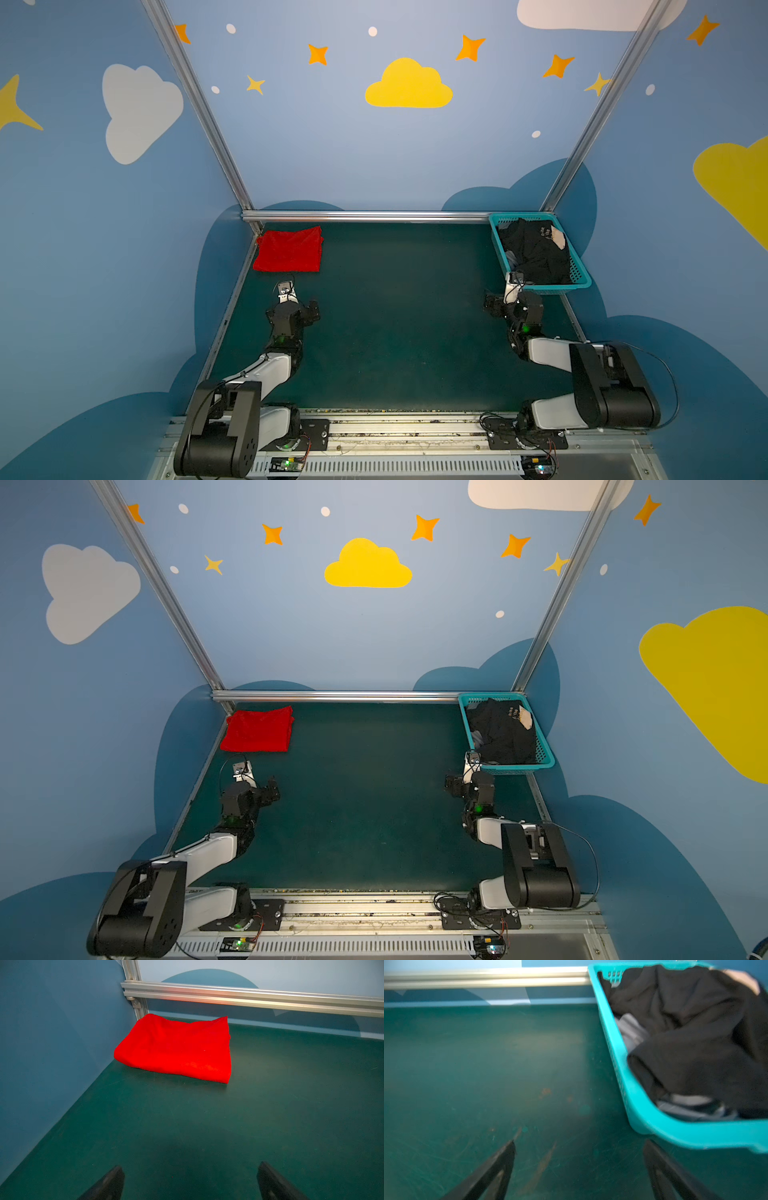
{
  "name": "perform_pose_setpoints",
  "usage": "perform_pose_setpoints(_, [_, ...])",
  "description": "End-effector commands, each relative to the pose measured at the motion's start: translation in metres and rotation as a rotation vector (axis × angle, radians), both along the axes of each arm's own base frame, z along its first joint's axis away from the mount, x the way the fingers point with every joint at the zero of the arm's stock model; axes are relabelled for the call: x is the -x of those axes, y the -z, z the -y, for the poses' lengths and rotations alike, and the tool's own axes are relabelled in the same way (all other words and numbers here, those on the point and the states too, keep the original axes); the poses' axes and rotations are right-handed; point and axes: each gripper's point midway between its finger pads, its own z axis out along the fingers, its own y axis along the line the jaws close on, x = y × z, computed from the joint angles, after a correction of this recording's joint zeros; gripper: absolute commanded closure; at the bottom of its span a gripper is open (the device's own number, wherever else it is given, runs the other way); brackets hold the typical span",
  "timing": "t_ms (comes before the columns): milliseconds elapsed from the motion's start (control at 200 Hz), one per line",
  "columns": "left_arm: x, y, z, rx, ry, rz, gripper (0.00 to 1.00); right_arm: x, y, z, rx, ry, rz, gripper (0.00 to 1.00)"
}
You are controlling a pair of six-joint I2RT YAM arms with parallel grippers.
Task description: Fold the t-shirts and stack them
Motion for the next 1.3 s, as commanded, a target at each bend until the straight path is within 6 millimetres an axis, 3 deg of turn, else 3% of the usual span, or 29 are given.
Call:
perform_pose_setpoints(0, [-0.014, -0.012, 0.006, 0.032, 0.039, 0.092, 0.0, -0.008, -0.006, -0.002, -0.002, -0.017, 0.06, 0.03])
perform_pose_setpoints(180, [-0.036, 0.013, 0.014, 0.03, 0.087, 0.009, 0.0, -0.011, -0.004, 0.0, -0.006, -0.007, 0.031, 0.03])
perform_pose_setpoints(290, [-0.046, 0.021, 0.002, 0.053, 0.022, -0.073, 0.0, -0.015, -0.001, 0.003, -0.009, 0.001, 0.001, 0.03])
perform_pose_setpoints(1297, [-0.045, 0.02, 0.0, 0.062, 0.025, -0.06, 0.0, -0.014, -0.002, 0.003, -0.008, 0.001, 0.003, 0.03])
